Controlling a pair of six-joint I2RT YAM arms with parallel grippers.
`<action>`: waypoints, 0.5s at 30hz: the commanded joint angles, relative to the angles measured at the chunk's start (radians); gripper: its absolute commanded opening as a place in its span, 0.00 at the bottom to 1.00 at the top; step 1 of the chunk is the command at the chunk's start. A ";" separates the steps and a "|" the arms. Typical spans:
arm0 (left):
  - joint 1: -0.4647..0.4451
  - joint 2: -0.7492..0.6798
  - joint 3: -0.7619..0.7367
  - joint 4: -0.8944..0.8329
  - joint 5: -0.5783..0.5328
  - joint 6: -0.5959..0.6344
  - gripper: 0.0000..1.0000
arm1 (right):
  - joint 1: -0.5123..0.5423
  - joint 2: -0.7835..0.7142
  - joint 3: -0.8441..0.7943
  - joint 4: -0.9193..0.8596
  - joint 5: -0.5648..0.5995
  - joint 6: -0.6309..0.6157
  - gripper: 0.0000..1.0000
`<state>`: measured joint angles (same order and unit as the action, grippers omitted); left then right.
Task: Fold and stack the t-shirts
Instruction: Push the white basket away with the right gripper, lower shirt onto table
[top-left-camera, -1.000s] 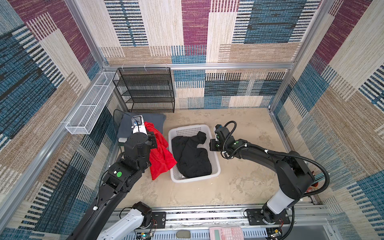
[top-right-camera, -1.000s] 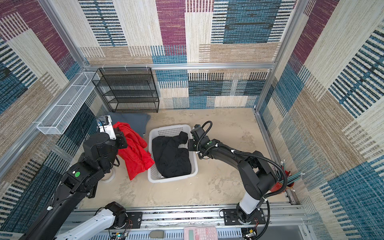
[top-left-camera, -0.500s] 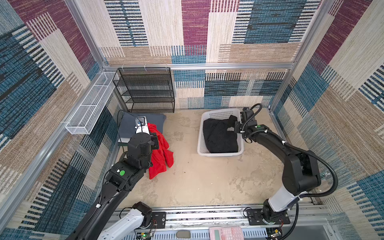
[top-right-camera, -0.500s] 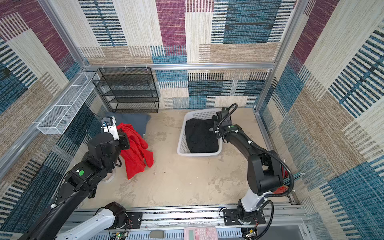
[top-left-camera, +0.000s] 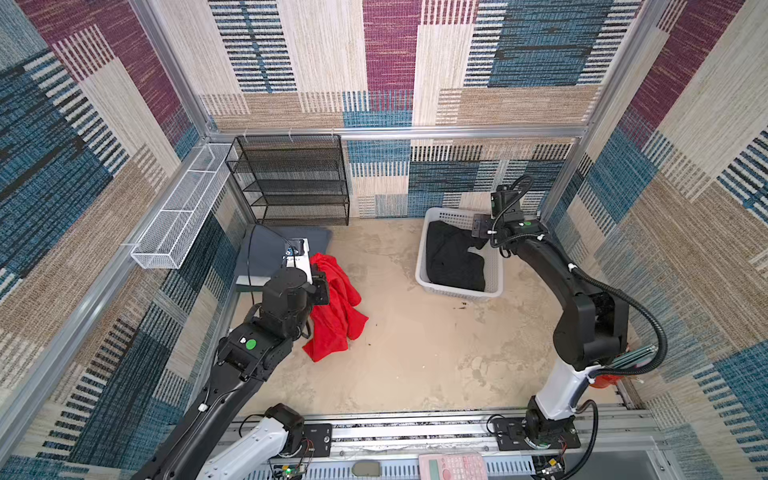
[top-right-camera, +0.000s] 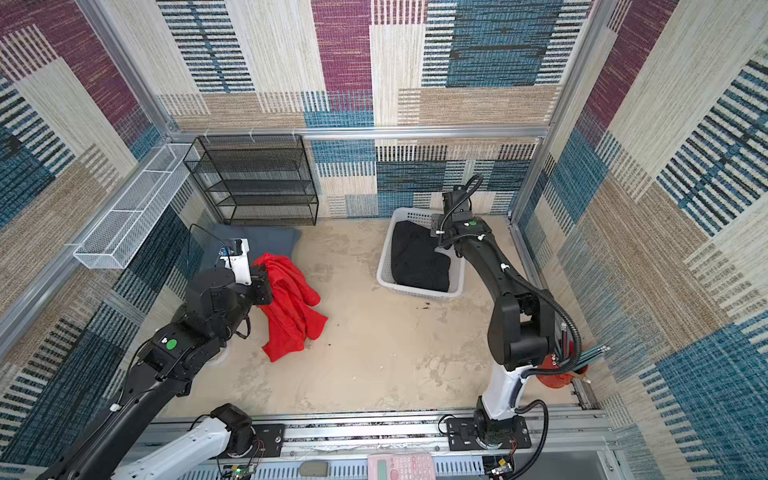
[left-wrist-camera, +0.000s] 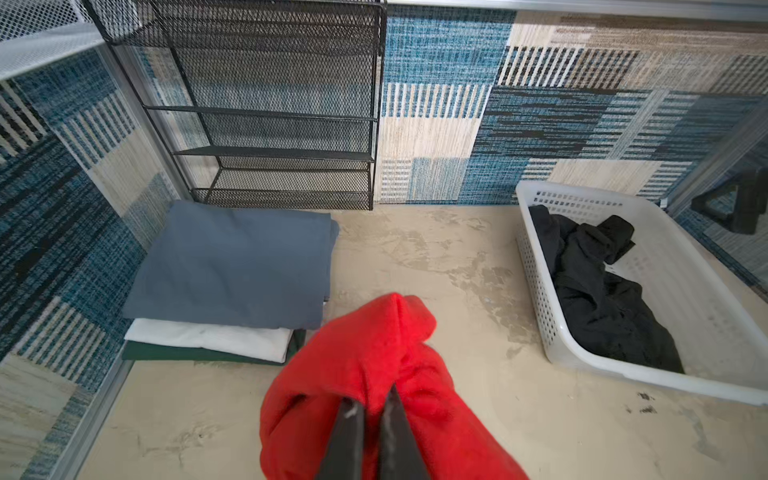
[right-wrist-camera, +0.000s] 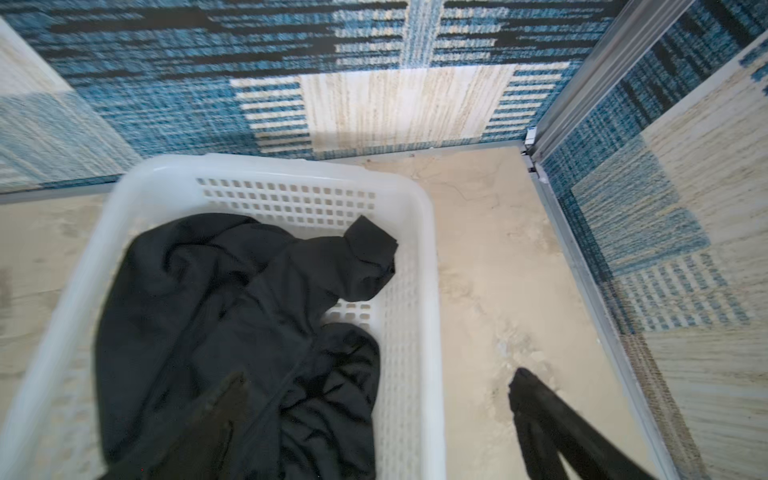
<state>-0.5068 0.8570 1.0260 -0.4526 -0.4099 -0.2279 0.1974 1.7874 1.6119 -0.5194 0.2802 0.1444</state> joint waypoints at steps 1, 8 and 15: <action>0.001 -0.003 -0.020 0.064 0.043 -0.045 0.00 | 0.073 -0.001 -0.007 -0.002 -0.125 0.069 0.99; 0.001 -0.003 -0.050 0.079 0.100 -0.066 0.00 | 0.231 0.124 0.015 0.034 -0.250 0.161 0.99; 0.001 -0.001 -0.072 0.093 0.173 -0.082 0.00 | 0.280 0.281 0.105 0.021 -0.225 0.187 0.98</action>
<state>-0.5064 0.8574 0.9577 -0.4229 -0.2905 -0.2890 0.4671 2.0342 1.6848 -0.5133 0.0452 0.3130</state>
